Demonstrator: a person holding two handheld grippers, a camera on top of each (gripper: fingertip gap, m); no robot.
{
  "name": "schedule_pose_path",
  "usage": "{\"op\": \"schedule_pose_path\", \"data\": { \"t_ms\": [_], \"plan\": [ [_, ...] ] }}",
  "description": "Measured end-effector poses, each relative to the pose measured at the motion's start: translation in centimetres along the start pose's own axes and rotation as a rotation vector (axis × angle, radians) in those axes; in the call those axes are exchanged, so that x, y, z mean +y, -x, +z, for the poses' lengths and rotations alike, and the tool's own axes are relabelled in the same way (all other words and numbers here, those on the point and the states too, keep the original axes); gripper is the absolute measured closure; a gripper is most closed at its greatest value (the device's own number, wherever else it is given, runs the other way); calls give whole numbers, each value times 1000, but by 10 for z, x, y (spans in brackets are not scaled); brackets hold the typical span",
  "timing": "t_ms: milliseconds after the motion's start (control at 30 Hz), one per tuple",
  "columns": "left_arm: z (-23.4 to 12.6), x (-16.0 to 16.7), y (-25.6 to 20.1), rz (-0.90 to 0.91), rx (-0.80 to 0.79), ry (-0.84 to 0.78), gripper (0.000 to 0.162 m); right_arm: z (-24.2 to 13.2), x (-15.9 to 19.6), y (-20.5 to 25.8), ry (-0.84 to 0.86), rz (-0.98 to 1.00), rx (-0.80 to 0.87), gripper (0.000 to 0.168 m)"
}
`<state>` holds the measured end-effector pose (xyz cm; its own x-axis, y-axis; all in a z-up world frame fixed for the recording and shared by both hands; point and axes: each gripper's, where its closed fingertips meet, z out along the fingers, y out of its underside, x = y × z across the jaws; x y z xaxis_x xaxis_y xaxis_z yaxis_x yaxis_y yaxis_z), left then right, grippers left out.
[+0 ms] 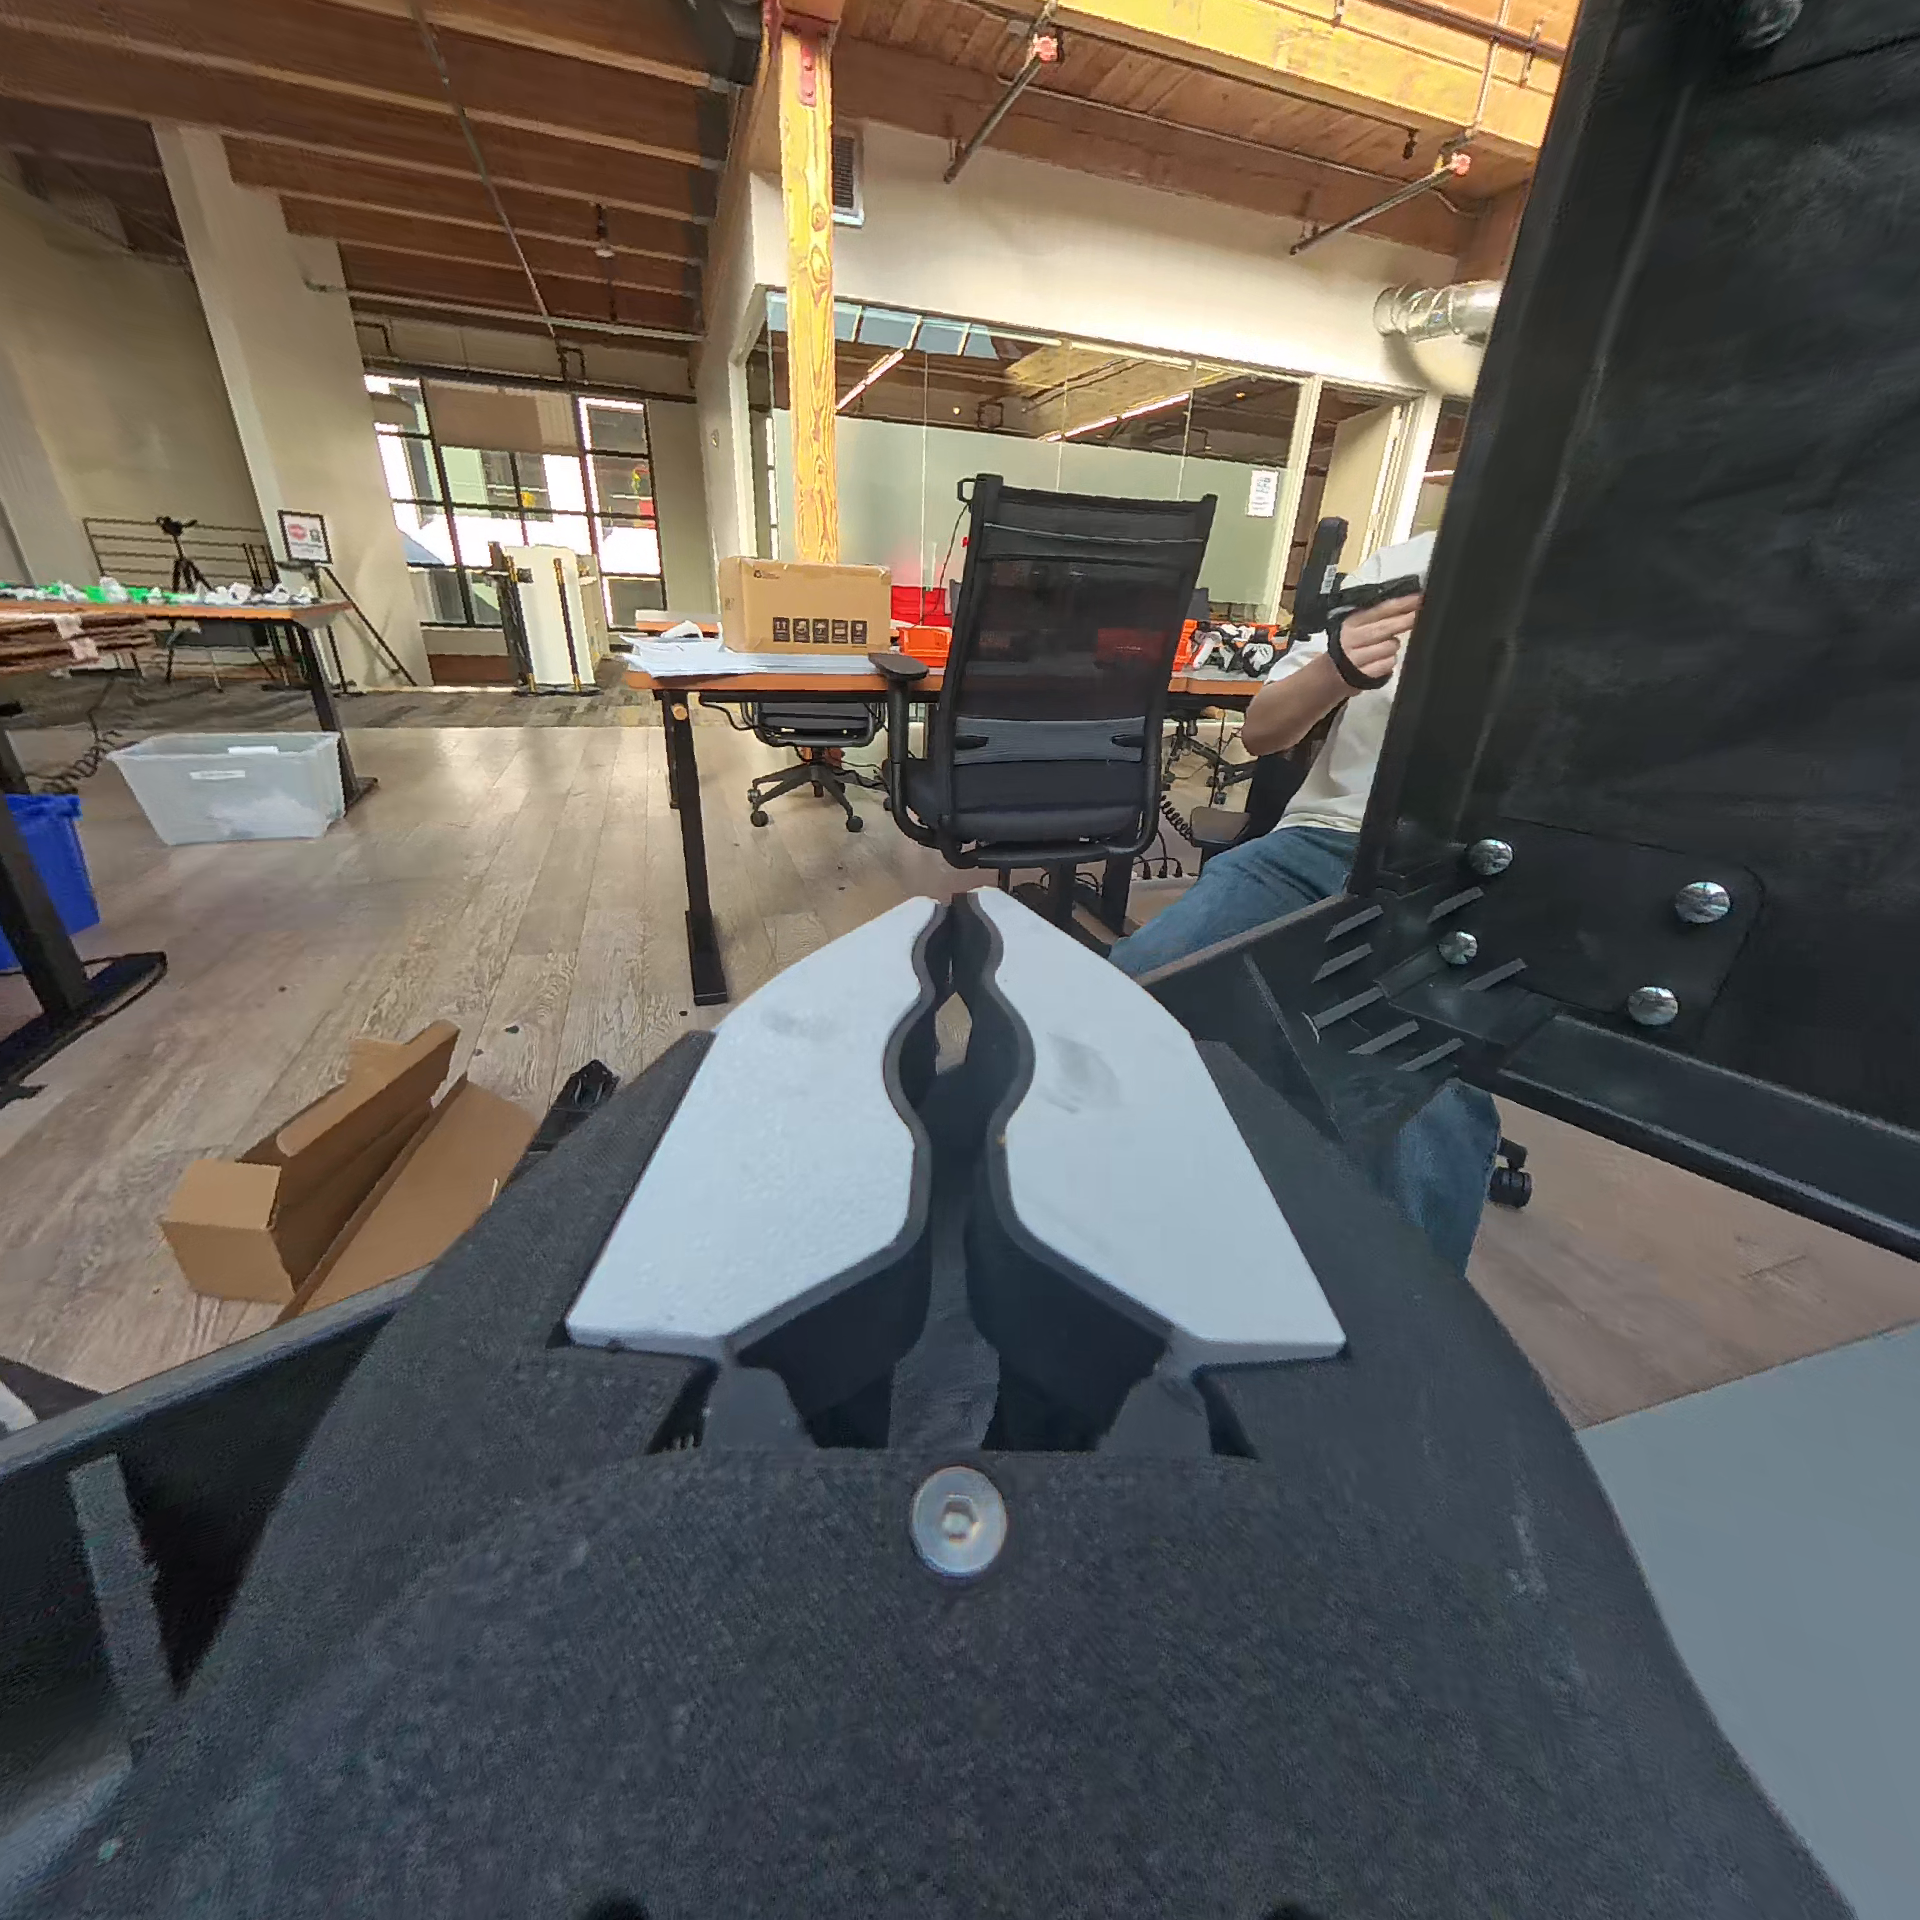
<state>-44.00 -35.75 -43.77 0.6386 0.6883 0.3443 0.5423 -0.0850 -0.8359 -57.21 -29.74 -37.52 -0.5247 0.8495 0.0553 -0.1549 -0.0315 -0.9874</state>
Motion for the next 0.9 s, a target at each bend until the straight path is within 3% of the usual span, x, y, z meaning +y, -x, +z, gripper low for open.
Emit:
{"op": "schedule_pose_path", "data": {
  "t_ms": [133, 467, 900],
  "plan": [
    [-10, -12, -8, -61, 103, -182, 141, 6, 7, 12, 43, -75, -23, 168],
    [-6, -11, -11, -35, 174, -139, 142, 9, 11, 10, 68, -69, -15, 168],
    [8, -10, -9, 2, 126, -86, 146, 9, 13, 15, 84, -104, -24, 168]
  ]
}}
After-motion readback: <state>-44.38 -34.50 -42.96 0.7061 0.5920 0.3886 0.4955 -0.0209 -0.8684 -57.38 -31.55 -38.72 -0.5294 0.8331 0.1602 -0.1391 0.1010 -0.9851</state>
